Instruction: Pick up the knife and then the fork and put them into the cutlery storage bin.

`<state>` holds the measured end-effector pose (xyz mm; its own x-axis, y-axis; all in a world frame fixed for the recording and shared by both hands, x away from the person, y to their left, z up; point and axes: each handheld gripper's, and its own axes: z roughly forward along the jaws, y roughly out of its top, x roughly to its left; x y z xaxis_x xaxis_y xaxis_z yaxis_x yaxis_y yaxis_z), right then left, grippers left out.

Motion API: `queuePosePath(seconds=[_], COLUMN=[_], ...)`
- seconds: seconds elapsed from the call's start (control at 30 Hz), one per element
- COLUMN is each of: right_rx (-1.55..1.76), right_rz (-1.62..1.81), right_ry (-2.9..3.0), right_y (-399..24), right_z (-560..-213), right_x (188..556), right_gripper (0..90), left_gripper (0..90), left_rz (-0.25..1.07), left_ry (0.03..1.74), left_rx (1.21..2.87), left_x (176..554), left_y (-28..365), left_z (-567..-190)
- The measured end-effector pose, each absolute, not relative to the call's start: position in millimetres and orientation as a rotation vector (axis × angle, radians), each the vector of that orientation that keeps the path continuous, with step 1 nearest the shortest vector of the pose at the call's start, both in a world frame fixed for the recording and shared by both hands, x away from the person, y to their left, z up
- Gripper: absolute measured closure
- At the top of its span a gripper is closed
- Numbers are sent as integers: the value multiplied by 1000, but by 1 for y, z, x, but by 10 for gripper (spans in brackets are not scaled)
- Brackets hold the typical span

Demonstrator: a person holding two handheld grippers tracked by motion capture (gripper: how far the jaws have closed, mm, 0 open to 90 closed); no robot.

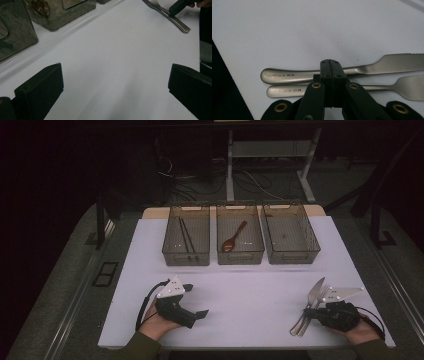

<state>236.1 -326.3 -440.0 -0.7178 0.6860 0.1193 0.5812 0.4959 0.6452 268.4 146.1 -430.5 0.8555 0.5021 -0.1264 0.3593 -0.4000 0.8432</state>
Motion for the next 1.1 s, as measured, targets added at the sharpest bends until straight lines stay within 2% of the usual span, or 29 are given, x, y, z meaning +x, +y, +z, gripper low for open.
queuePosePath(seconds=[1.1], right_rx=[996], right_rz=[1031], right_ry=[2620], right_y=[-306], right_z=[-441], right_x=[234], right_gripper=[900], left_gripper=[0], left_rz=[183], left_ry=[635], left_rx=[2026], left_x=[268], left_y=[146], left_z=[-430])
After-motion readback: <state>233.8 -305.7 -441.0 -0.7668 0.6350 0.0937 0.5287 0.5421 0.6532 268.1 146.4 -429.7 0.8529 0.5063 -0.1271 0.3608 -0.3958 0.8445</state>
